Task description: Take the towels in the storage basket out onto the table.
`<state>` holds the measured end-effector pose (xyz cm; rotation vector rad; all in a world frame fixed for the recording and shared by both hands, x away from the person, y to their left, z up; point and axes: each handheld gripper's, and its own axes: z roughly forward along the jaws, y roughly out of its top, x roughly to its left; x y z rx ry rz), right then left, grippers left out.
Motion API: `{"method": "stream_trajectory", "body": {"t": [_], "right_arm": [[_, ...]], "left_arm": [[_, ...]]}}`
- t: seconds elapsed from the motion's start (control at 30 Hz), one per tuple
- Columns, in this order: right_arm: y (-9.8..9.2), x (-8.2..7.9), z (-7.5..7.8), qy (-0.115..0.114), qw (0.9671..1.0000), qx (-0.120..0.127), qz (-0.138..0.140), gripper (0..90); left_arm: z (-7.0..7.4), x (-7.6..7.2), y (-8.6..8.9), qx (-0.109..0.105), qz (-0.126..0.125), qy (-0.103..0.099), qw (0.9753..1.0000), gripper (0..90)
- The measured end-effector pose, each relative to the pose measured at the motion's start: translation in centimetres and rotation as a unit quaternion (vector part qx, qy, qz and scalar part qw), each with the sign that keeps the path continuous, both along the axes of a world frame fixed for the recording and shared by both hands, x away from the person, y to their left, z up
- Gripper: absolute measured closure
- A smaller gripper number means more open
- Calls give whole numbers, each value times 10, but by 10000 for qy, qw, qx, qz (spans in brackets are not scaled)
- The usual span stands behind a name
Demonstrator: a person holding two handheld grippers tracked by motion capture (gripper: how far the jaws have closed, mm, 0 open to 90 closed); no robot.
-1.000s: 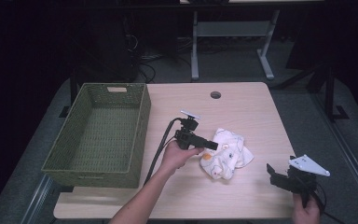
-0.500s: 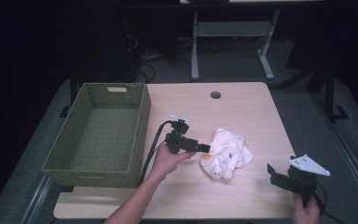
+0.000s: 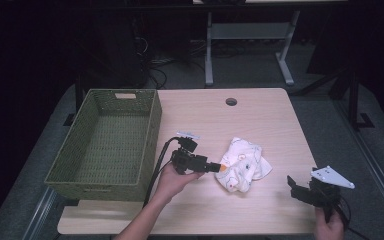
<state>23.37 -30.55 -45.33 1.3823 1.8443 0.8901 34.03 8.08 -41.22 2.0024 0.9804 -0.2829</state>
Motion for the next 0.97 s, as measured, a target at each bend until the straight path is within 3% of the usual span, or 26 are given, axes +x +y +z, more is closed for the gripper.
{"method": "stream_trajectory", "body": {"t": [0.37,0.47,0.97], "right_arm": [[-1,1,-2,23,10000,5,5,139],[-2,2,-4,55,10000,6,8,139],[-2,2,-6,94,9999,-32,-29,139]], "left_arm": [[-5,-28,15,-113,-12,-111,9999,251],[-5,-34,18,-17,-22,-220,9998,250],[-17,-59,38,-63,-90,-313,9994,247]]}}
